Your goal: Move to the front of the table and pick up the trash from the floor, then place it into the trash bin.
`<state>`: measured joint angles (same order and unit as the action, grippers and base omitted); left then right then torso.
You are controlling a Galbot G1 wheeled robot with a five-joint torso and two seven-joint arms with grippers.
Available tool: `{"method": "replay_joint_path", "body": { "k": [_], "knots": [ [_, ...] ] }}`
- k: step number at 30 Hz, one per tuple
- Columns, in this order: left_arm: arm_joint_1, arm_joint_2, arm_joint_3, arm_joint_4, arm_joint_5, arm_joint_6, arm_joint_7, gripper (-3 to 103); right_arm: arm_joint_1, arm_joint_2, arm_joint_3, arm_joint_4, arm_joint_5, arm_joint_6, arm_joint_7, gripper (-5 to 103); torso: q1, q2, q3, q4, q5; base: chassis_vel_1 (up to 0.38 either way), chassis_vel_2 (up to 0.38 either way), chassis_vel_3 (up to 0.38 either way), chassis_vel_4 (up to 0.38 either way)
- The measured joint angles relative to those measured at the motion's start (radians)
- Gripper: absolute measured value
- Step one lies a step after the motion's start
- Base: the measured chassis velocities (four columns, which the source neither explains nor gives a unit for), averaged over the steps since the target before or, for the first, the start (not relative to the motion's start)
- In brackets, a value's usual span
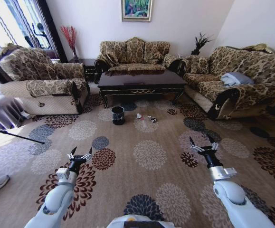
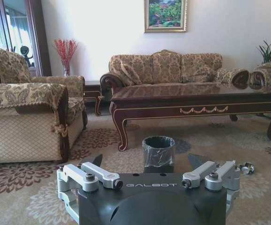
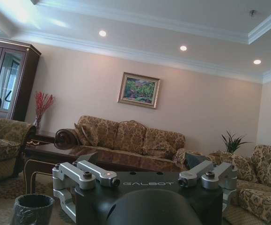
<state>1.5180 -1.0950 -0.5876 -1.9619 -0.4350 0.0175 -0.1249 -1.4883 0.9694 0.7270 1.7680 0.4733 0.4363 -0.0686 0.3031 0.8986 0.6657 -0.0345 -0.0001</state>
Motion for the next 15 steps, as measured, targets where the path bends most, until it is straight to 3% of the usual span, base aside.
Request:
{"method": "replay_joint_path", "body": {
  "k": [15],
  "knots": [
    [-0.007,0.005,0.008,0.008,-0.007,0.0,-0.001,100,0.011,-0.003,-0.009,-0.017,0.004,0.014,-0.015,100,-0.032,-0.075,-0.042,0.0,0.0001,0.0,0.0,0.0,0.0]
  ]
}}
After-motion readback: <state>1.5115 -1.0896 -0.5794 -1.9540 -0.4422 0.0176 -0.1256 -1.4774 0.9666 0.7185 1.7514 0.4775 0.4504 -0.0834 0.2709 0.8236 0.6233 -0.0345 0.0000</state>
